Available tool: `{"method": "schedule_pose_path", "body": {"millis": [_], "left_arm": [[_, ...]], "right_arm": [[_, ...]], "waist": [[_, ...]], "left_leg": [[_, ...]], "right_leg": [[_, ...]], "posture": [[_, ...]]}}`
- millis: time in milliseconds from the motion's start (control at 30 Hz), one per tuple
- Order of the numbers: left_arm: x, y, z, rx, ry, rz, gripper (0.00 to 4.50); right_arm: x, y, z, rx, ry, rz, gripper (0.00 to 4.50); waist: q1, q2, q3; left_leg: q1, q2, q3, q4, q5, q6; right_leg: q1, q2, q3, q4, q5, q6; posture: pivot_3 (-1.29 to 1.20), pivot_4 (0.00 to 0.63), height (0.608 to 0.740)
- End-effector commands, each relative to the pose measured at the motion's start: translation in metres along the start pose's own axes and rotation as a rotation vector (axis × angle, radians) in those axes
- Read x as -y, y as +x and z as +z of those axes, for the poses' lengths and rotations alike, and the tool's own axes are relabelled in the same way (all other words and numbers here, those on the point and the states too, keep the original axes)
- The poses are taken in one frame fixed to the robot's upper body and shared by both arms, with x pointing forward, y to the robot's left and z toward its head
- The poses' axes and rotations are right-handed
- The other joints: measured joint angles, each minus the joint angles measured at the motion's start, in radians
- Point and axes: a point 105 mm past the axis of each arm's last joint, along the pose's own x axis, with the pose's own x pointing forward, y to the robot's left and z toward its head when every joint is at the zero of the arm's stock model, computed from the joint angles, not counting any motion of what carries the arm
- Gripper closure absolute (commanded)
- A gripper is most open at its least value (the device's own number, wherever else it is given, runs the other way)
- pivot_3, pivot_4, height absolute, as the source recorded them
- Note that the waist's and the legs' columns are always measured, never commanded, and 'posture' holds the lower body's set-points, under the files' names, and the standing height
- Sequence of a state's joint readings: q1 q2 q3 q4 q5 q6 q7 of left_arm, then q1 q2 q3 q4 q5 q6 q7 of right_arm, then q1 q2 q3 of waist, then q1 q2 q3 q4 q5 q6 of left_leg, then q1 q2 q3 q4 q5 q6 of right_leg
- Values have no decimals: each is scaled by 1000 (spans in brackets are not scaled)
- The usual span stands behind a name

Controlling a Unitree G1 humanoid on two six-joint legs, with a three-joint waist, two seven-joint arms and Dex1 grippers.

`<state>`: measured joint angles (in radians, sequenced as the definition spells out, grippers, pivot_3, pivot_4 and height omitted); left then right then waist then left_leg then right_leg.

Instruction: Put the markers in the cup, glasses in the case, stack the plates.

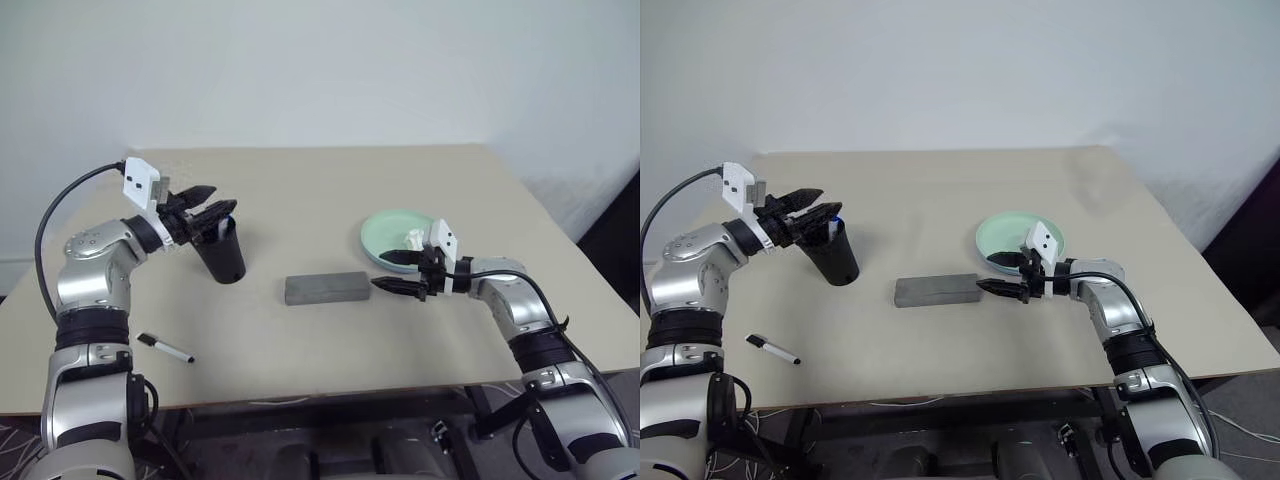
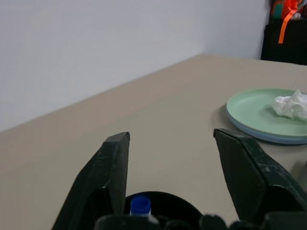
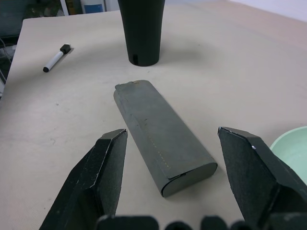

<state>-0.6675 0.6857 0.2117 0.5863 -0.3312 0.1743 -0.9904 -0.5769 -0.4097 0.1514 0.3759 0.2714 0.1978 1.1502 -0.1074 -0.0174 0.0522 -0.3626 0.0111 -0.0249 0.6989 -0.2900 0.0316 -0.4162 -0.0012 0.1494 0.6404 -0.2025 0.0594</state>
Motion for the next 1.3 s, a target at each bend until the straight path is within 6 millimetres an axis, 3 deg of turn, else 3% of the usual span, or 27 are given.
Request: {"method": "schedule_pose_path", "body": {"millis": [33,200,300,400,467,633,667,1100,1300], "left_arm": [[-2,2,14,38,44,4,1753],[-3,1,31,84,91,-9,1753],[7,3,52,79,192,-104,1753],[18,2,58,1,267,-222,1753],[28,-2,54,-95,354,-324,1753],[45,-23,36,-369,470,-591,136],[46,-28,32,-423,501,-630,24],[46,-69,-29,-915,761,-954,24],[49,-82,-45,-975,754,-1039,24]], "right_arm": [[2,-2,15,33,-50,0,1207],[2,-2,14,31,-51,2,1207],[2,-2,14,27,-52,4,1207],[2,-1,15,24,-54,6,1207],[3,-1,15,22,-56,7,1207],[3,0,15,17,-59,12,1207],[3,0,15,17,-59,13,1207],[2,1,14,18,-54,8,1207],[3,0,14,20,-54,-3,1207]], "waist": [[0,0,0],[0,0,0],[0,0,0],[0,0,0],[-1,0,0],[-2,0,1],[-3,1,1],[-5,0,1],[-5,-1,1]], "left_leg": [[0,0,0,0,0,0],[0,0,0,0,0,0],[0,0,0,0,0,0],[-1,0,0,0,0,0],[-1,0,1,-1,0,0],[0,0,1,-3,0,0],[0,0,1,-3,0,0],[-1,0,4,-3,0,0],[-2,1,5,-3,0,0]], "right_leg": [[0,0,0,0,0,0],[0,0,0,0,0,0],[0,0,0,0,0,0],[0,0,0,-1,0,0],[0,0,0,-1,0,0],[-1,1,1,-1,0,0],[-1,1,1,-1,0,0],[-3,0,3,-1,-2,-2],[-5,0,5,0,-2,-2]], "posture": [[0,0,740],[0,0,740],[0,0,740],[0,0,740],[0,0,740],[0,0,740],[0,0,740],[0,0,740],[0,0,740]]}}
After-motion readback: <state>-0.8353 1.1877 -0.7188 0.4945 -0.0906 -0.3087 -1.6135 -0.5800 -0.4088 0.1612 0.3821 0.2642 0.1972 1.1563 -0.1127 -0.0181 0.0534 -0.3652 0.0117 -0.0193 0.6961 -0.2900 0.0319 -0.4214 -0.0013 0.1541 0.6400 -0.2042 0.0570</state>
